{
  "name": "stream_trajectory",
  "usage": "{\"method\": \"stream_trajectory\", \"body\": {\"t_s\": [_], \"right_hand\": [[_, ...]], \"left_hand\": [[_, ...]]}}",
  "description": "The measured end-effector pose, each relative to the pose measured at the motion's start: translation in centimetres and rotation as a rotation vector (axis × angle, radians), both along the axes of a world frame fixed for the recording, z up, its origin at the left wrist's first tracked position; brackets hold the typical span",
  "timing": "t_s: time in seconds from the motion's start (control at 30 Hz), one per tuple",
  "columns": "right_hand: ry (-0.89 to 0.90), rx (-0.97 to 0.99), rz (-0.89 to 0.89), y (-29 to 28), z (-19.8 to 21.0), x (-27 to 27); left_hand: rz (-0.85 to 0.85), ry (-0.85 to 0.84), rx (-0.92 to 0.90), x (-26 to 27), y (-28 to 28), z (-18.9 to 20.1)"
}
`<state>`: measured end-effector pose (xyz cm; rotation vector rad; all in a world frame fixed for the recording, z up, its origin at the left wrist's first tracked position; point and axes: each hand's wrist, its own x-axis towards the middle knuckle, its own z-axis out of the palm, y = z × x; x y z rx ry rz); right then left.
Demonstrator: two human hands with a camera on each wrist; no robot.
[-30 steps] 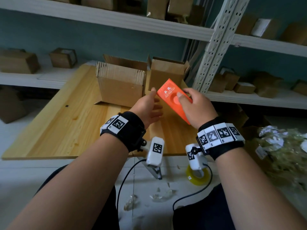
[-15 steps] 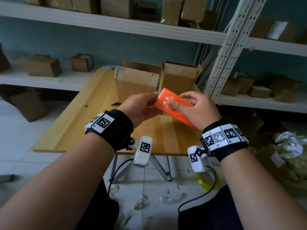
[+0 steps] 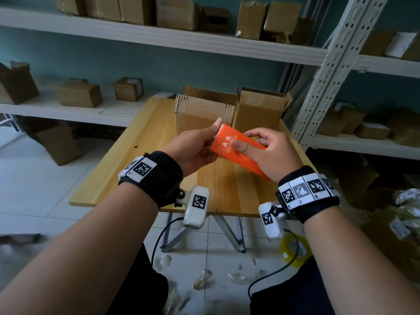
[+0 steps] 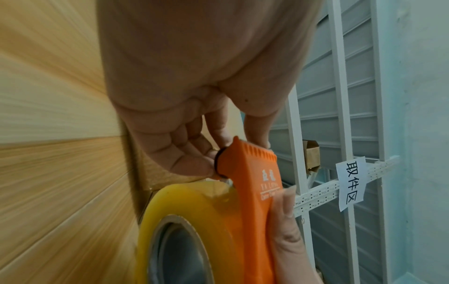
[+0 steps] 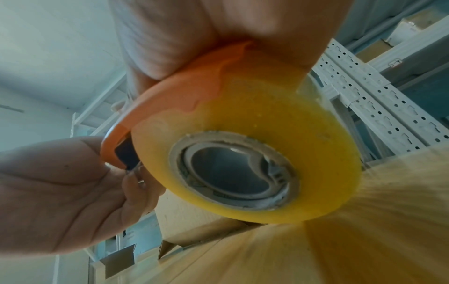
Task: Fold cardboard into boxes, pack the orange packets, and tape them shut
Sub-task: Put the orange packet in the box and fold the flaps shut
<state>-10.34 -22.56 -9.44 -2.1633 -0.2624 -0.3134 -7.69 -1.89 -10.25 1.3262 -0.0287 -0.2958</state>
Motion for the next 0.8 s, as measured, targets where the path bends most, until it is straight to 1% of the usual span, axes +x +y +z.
{"method": "stream_trajectory", "body": {"t_s": [0.2,0.33,0.53,0.6,0.67,0.73,0.8], "right_hand": [[-0.015,-0.006,0.026,-0.3,-0.1,0.1],[-0.013,-0.001,0.024,-0.3,-0.1,0.2],[-0.014,0.015,0.017,-0.2,-0.3,0.1],[-0.008,0.012,0.024,-0.3,-0.3,0.0],[-0.009,0.010,0.027,-0.5,-0.3,-0.1],[-0.011,0.015,0.030,-0.7,-0.3,-0.1],[-0.012,0.018,0.032,-0.8,-0.2,-0.2]], "left_hand": [[-0.048,0.019,0.035,0.0,0.3,0.0],[-0.004,0.030,0.029,0.1,-0.2,0.0],[0.061,0.101,-0.098,0.2,-1.5,-0.8],[0.084,0.105,-0.115,0.5,-1.5,-1.0],[0.075,0.085,-0.108,0.9,-1.3,-1.0],[0.031,0.032,-0.055,1.0,-1.2,-0.9],[0.027,-0.008,0.002,0.7,-1.2,-0.9]]}}
